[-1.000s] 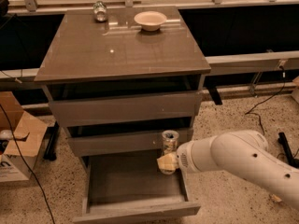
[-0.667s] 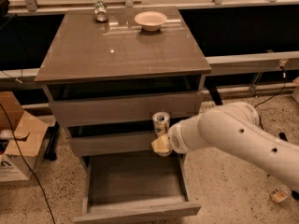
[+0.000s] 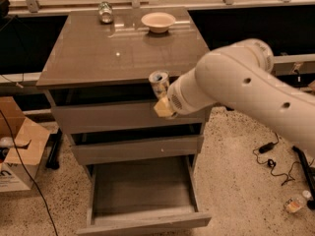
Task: Pick redbull can from bottom drawer and place on counter
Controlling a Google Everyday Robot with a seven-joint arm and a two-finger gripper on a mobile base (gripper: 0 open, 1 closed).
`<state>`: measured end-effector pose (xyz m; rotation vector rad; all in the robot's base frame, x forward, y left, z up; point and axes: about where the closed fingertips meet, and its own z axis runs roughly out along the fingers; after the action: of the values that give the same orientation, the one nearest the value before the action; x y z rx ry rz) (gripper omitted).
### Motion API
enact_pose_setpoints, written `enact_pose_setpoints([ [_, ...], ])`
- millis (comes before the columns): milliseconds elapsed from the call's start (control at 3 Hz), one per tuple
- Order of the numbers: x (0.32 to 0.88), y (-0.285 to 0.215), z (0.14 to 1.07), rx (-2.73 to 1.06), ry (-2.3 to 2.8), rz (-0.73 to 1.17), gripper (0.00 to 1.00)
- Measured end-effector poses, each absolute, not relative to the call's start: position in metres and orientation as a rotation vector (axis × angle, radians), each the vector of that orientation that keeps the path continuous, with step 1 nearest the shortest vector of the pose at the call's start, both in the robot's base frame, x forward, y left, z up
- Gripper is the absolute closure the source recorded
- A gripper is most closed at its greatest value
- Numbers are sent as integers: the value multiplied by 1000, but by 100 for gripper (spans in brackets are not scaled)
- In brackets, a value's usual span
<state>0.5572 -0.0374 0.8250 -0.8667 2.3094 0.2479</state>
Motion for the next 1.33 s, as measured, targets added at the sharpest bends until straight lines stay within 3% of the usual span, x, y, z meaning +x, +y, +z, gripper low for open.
enact_pose_setpoints([
  [667,631,-14,935,-961,2173,67,100],
  [1333,721,9,934,-1012,2230,44,100],
])
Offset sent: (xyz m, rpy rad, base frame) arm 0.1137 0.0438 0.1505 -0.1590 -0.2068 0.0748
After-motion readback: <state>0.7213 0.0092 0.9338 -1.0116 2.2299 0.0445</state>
